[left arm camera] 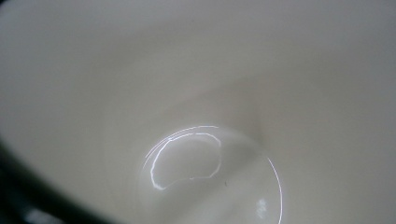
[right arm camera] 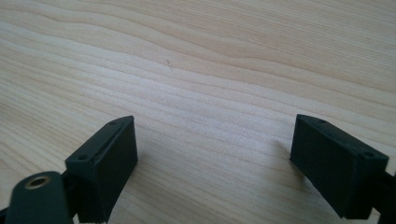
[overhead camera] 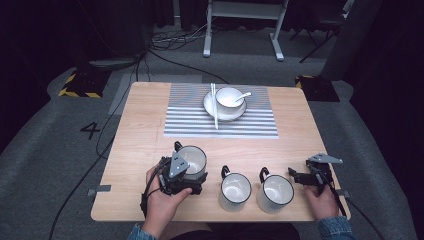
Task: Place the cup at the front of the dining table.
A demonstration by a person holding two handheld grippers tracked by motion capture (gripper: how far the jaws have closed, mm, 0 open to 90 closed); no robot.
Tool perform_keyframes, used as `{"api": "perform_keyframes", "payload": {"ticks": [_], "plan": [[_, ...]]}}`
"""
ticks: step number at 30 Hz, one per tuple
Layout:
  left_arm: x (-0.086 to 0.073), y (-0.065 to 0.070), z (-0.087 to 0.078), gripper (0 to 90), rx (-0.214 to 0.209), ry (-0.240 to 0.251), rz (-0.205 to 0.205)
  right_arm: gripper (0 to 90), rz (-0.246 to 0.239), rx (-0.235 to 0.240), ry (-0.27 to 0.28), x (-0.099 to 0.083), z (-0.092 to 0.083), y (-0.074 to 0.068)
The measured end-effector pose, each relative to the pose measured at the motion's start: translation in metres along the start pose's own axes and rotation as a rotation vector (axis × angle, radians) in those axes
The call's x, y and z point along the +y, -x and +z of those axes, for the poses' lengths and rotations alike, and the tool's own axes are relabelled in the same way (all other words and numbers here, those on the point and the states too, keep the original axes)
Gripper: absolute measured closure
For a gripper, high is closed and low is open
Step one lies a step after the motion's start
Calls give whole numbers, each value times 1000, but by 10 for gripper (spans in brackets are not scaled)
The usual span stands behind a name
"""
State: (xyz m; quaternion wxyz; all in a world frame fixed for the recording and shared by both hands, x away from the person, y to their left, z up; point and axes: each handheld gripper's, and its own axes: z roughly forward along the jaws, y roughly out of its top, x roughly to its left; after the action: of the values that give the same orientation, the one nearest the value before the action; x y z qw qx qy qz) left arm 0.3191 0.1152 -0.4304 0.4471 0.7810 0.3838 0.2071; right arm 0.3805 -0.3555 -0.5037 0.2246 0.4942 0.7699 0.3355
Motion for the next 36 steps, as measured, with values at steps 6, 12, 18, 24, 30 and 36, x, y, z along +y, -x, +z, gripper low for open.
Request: {"api": "perform_keyframes", "payload": {"ticks": [6, 12, 18, 24, 30, 36], "plan": [[17, -15, 4, 33, 15, 24, 10, 149, 1, -2, 0, 0, 0, 0], [32, -27, 7, 31, 23, 40, 15, 149, 1, -1, 0, 0, 0, 0], [46, -40, 12, 30, 34, 49, 18, 148, 1, -1, 0, 0, 0, 0], [61, -50, 20, 30, 28, 62, 14, 147, 6, -2, -1, 0, 0, 0], [75, -70, 34, 31, 13, 81, -44, 146, 6, -3, -1, 0, 0, 0], [86, -86, 48, 30, 30, 89, -52, 145, 7, -4, -2, 0, 0, 0]]}}
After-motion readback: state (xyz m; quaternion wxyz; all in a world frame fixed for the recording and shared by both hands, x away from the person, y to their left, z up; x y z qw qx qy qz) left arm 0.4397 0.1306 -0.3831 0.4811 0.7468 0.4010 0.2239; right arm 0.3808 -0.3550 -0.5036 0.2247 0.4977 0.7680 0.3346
